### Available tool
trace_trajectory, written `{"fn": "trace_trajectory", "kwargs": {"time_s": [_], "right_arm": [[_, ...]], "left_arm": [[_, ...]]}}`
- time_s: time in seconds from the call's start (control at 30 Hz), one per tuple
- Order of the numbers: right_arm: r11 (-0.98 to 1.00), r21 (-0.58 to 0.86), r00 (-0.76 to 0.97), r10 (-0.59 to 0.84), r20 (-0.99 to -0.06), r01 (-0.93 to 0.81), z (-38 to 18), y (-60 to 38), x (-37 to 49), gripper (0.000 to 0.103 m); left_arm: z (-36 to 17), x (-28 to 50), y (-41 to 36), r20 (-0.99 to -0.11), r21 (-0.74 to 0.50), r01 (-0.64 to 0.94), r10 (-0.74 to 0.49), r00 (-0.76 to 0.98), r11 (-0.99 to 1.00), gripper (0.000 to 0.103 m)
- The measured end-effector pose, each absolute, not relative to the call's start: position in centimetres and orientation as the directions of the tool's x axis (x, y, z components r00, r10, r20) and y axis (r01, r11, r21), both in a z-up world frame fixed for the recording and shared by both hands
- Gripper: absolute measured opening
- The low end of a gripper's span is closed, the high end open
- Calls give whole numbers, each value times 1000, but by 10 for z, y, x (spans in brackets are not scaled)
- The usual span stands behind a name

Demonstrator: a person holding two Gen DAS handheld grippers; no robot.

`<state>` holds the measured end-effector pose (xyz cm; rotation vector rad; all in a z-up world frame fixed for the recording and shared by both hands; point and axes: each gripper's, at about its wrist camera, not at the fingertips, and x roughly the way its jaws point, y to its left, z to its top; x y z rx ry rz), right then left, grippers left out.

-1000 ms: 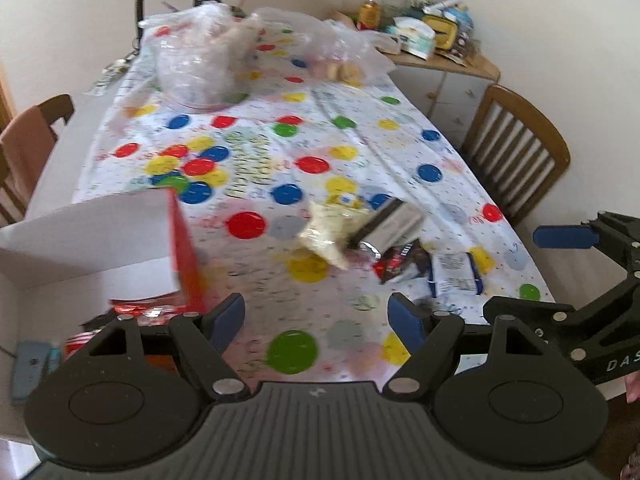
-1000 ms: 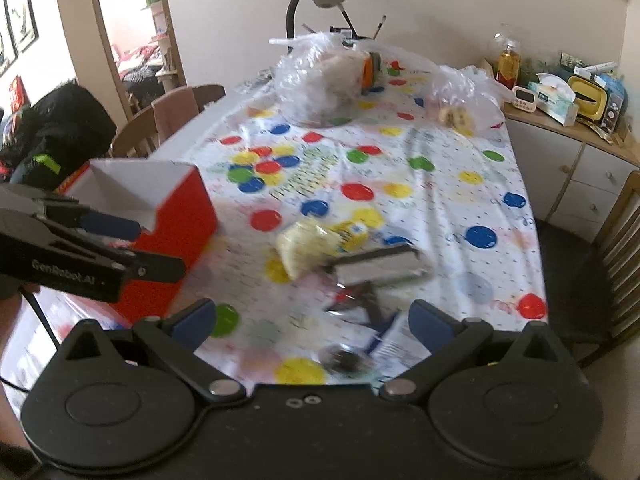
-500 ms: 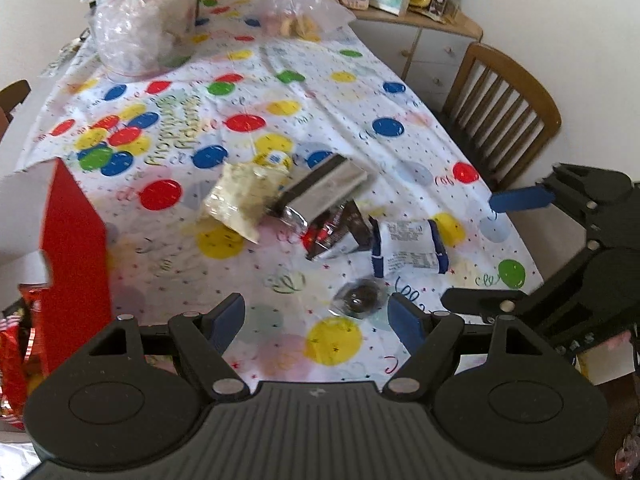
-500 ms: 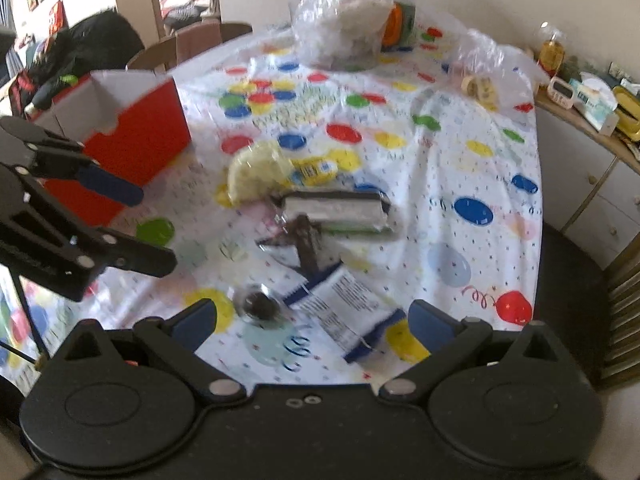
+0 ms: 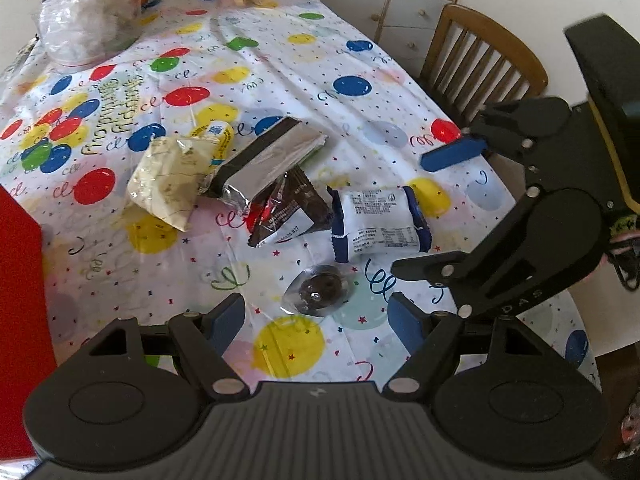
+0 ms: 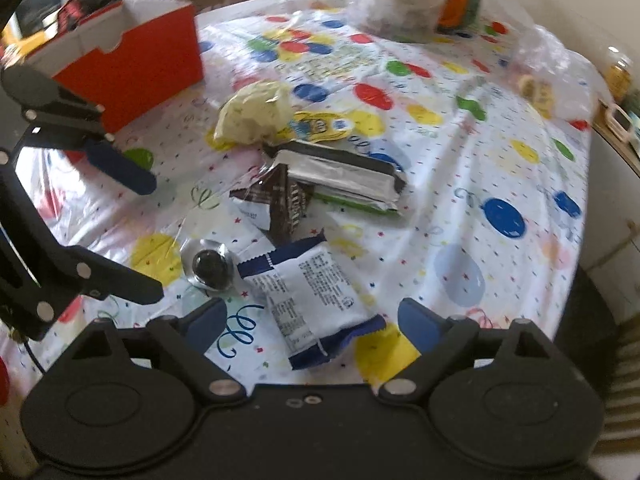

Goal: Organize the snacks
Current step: 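Withdraw both tools from the box back over the remaining snacks, then grasp the white-and-blue packet with the right tool while the left tool grasps the dark round candy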

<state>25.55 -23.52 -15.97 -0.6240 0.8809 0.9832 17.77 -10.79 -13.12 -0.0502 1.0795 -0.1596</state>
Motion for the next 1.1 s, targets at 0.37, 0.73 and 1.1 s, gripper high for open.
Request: {"fn": "trace_trajectory", "kwargs": {"time_s": [0.37,0.73,1.1], "right_arm": [[360,-69,233,434,-870,-930,-184,-220,268,81],[399,-33,238,478,-845,-917,-183,-233,267,57],[509,8,279,486,-828,-861,-180,-250,255,48]], "left_arm": [[-150,193,-118,-885,-118,147,-171,432,982,60],[-165,204,-119,-893,-96,188,-169,417,977,55],[-166,202,-125,-889,-38,189,-119,441,981,41]]}}
